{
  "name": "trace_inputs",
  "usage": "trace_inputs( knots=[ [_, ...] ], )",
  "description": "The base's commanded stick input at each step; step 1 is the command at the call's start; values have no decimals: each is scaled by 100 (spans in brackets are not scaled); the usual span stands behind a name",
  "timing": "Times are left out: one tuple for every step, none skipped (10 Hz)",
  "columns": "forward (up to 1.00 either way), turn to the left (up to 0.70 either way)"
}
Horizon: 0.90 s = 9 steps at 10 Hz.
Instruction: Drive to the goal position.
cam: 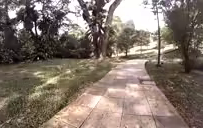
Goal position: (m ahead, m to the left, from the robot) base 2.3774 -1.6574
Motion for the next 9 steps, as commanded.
trace_inputs(
  knots=[
    [45, -27],
    [45, -27],
    [45, -27],
    [45, -27],
    [45, -27],
    [45, -27],
    [45, -27],
    [45, -27],
    [45, -27]
  ],
)
